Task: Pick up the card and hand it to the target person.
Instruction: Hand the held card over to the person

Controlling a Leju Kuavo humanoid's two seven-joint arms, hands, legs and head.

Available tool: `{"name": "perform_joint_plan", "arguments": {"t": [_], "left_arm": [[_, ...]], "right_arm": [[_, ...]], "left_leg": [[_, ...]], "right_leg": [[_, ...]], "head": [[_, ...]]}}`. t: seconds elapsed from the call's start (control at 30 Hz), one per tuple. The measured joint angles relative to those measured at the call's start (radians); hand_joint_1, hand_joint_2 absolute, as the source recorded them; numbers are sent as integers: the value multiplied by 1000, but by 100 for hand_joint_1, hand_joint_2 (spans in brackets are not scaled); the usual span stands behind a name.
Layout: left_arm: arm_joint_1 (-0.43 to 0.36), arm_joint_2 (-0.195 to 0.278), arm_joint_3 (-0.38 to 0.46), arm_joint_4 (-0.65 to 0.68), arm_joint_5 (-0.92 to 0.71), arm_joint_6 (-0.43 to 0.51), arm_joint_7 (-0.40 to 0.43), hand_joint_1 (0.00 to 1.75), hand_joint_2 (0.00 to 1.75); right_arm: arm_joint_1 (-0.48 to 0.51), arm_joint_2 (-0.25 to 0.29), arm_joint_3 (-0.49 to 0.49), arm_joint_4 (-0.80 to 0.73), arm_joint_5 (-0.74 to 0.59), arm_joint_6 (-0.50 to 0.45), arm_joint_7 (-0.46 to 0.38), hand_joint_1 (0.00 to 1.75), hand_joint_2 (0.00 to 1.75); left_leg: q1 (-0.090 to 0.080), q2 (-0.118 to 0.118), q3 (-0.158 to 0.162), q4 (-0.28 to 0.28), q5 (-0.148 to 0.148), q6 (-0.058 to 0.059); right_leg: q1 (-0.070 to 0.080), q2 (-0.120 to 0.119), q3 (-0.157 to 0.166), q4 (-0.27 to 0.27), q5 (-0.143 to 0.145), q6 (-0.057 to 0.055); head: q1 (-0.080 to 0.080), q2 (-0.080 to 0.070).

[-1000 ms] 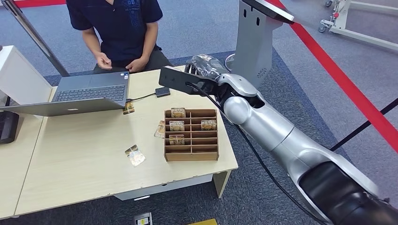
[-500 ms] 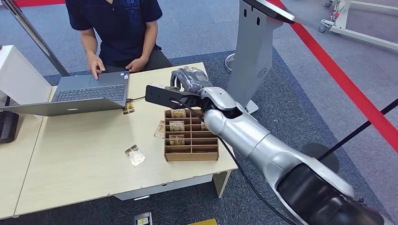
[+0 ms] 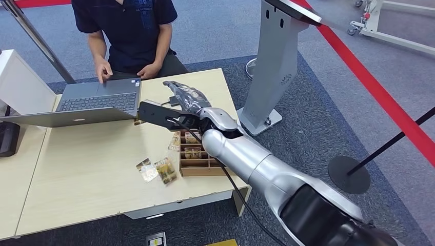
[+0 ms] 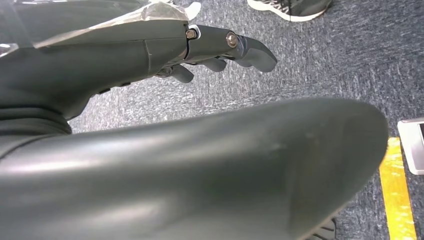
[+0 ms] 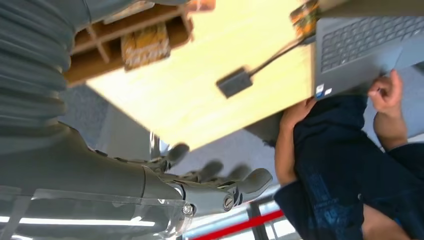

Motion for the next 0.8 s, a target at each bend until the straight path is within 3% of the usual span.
{"name": "perform_joint_plan", "arguments": {"t": [0.4,0.8], "left_arm": [[1,0,-3,0,7,-1,2,0,0],[3,0,-3,0,39,16,9,0,0]], "right_arm": [[18,41,24,68,-86,-54,-41,0,175],[71,3,-4,54,-49,-186,-122,0,175]], "left_leg": [[0,0,0,0,0,0],[0,0,0,0,0,0]], "right_leg": [[0,0,0,0,0,0],[0,0,-1,-1,0,0]], "head": [[0,0],[0,0]]}}
